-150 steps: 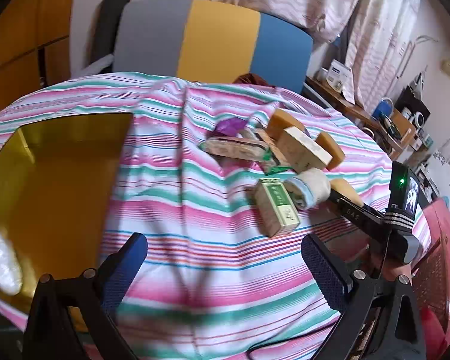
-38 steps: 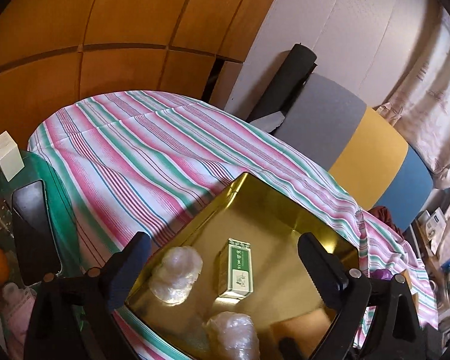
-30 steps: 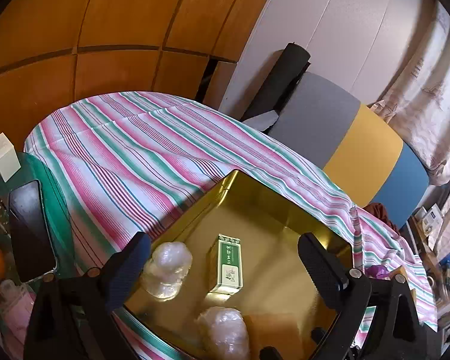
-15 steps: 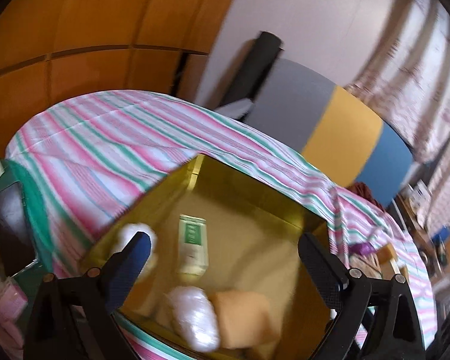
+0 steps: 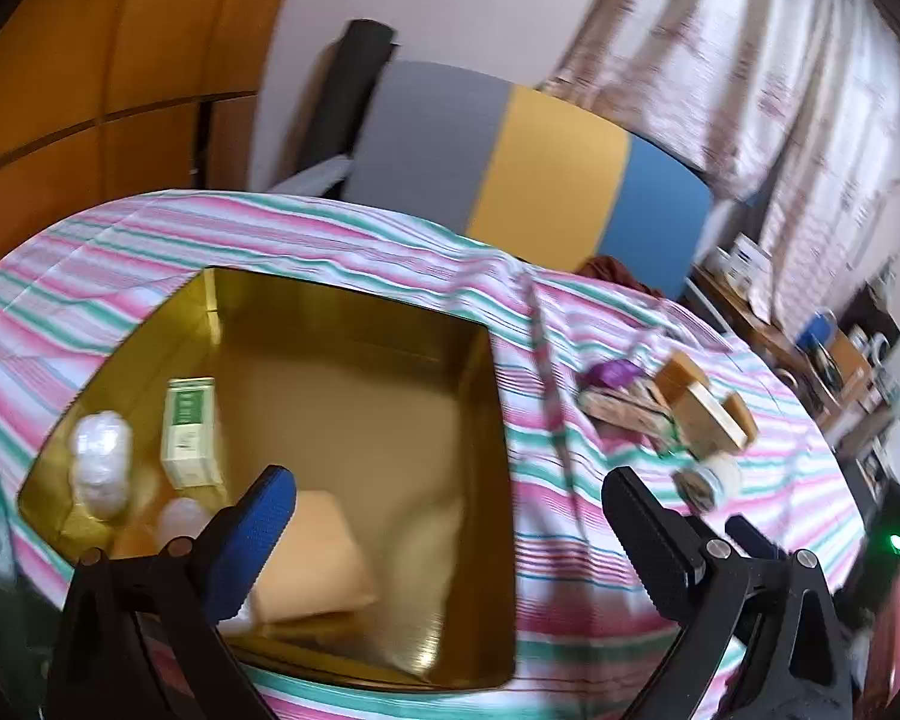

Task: Organize objects
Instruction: 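Return both grippers to the pile and grasp the knit roll with the left gripper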

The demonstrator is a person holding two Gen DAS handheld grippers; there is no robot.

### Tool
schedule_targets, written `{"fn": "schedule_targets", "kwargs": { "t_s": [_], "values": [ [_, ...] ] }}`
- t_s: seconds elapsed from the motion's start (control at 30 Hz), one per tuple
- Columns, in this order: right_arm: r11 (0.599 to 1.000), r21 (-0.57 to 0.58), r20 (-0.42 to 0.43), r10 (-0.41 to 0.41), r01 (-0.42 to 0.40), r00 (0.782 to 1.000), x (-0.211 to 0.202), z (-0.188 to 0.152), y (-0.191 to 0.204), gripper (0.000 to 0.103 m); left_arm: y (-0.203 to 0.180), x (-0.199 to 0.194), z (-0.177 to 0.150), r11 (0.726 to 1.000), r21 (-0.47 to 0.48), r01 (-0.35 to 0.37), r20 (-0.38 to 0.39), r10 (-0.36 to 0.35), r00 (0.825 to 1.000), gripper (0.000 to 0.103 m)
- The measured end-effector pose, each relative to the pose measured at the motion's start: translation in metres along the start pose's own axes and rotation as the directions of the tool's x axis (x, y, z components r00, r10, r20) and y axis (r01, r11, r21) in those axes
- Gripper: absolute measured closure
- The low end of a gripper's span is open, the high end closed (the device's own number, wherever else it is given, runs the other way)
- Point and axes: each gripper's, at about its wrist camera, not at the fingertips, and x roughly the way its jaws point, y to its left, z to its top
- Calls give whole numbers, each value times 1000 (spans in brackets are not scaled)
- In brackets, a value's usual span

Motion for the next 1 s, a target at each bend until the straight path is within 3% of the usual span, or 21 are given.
{"fn": "schedule_targets", "kwargs": {
  "t_s": [0.27, 0.47, 0.67, 0.83, 1.0],
  "values": [
    [990, 74, 28, -125, 123, 992, -6, 4, -65, 22, -40, 8, -9, 995, 79, 68, -49, -64, 997, 0],
    [973, 79, 71, -222, 216, 972, -5, 16, -108, 22, -83, 27, -14, 977, 183, 106, -95, -90, 991, 0],
    [954, 95, 68, -291, 285, 954, 5, 30, -143, 22, -127, 55, -20, 945, 256, 202, -172, -162, 972, 0],
    [948, 96, 48, -310, 305, 949, 22, 31, -161, 22, -162, 80, -23, 915, 340, 217, -213, -149, 966, 0],
    [928, 187, 55, -338, 323, 940, 21, 23, -178, 22, -192, 104, -27, 870, 431, 238, -215, -158, 964, 0]
  ]
}}
